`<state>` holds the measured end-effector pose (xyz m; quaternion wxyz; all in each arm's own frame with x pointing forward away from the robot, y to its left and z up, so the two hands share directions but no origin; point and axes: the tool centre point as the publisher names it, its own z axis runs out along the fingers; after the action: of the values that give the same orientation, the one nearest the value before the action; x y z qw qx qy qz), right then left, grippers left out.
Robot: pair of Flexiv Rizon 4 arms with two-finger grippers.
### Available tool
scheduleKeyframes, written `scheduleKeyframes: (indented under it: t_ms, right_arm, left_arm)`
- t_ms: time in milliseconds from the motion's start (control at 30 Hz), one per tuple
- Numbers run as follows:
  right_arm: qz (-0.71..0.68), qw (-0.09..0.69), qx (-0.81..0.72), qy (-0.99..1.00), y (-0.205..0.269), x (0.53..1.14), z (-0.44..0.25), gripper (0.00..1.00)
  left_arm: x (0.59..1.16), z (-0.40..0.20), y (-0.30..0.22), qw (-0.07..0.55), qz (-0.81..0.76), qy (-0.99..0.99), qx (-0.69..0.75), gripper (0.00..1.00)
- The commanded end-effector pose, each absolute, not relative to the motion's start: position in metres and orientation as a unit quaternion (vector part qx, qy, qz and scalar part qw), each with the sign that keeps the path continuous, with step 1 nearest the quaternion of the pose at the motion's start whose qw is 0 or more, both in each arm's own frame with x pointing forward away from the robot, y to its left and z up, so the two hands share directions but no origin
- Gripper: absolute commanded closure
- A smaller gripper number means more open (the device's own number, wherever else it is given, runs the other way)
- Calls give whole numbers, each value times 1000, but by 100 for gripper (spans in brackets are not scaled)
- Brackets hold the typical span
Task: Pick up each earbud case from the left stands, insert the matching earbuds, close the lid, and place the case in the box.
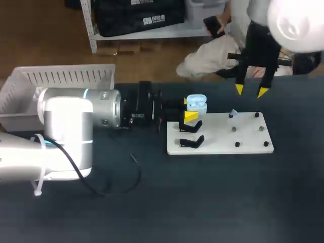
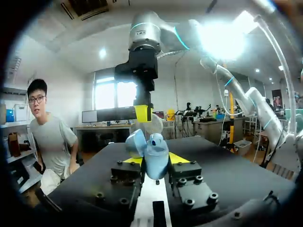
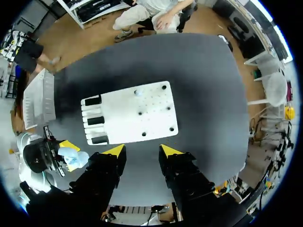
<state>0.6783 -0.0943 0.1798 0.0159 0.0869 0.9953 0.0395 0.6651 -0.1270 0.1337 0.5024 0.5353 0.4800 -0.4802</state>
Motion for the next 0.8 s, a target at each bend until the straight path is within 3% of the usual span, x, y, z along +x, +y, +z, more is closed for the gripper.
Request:
scheduleKeyframes:
  t_ms: [33, 333, 800]
  right_arm:
    - [70, 58, -28, 995, -100, 679, 161, 54]
    - [73, 59, -91, 991, -109, 701, 136, 55]
    - [71, 57, -19, 996, -102, 728, 96, 55]
  left_arm:
    - [664, 133, -128, 505, -479, 480, 534, 100]
    - [664, 133, -128, 505, -479, 480, 534, 100]
    - [664, 133, -128, 505, -479, 480, 534, 100]
